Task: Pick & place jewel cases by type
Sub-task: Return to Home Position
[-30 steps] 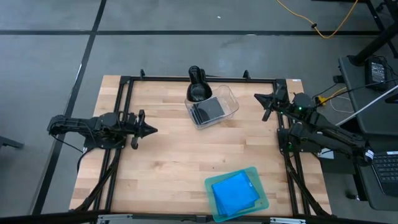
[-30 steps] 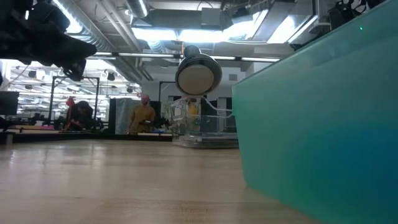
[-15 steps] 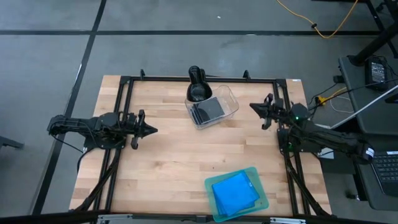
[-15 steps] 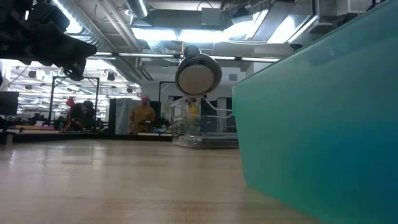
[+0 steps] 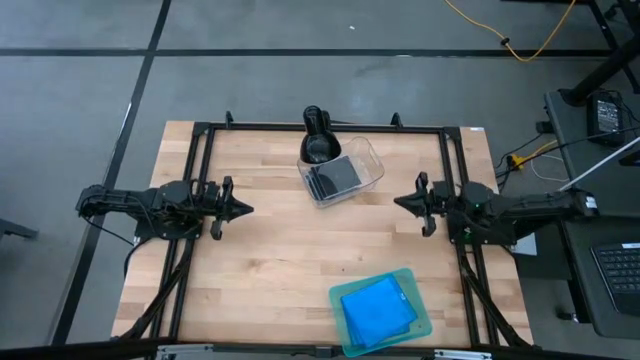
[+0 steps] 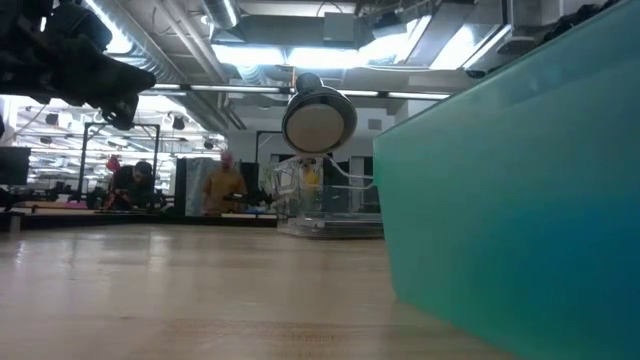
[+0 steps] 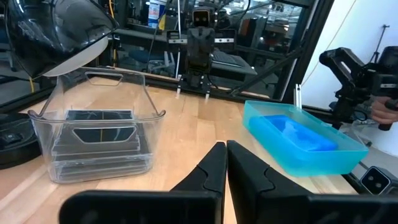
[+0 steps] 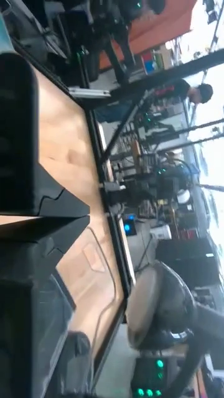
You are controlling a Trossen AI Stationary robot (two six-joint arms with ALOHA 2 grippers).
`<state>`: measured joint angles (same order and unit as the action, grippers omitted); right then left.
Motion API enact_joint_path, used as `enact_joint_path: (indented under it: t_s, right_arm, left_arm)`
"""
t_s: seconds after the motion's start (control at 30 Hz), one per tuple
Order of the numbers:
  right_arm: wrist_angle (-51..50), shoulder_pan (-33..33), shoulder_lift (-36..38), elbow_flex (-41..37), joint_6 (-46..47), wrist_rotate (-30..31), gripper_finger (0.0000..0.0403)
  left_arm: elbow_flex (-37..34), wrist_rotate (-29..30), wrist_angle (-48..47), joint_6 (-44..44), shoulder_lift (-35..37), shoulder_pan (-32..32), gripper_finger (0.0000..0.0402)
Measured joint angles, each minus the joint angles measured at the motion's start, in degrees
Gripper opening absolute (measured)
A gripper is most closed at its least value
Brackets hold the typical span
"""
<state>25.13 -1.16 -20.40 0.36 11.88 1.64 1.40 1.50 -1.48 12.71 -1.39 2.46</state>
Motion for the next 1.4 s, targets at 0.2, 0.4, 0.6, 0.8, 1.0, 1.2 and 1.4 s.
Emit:
enact_joint_path:
  t_s: [0.2,0.4,0.6,0.8,1.0,1.2,1.4]
  right_arm:
    - [-5.38,4.47,0.51,0.00,-4.75,2.80,0.0001]
    - [-7.69,4.43,8.30,0.31,-7.97,-1.02,0.0002]
    - [-21.15,4.40,20.04,1.50,-12.17,1.93,0.0003]
    - [-28.81,3.56,20.24,2.60,-17.02,0.84,0.0003]
    - [-29.35,2.14,20.16,2.21,-17.29,-0.19,0.0009]
    - [-29.46,1.15,20.06,2.21,-25.39,-0.19,0.0010]
    - [-29.42,1.15,20.06,2.21,-27.17,-0.21,0.0011]
  left_arm:
    - [-0.01,0.00,0.00,0.00,0.00,0.00,0.0006]
    - [0.01,0.00,0.01,0.00,0.00,0.00,0.0006]
    - [0.01,-0.07,0.12,0.00,-0.05,0.00,0.0007]
    - [0.01,0.24,0.46,0.00,-0.36,0.00,0.0005]
    - [-0.01,0.50,0.40,0.02,-0.39,0.00,0.0007]
    - [-0.01,0.50,0.39,0.00,-0.39,0.00,0.0005]
    - [-0.01,0.48,0.39,0.01,-0.39,0.00,0.0007]
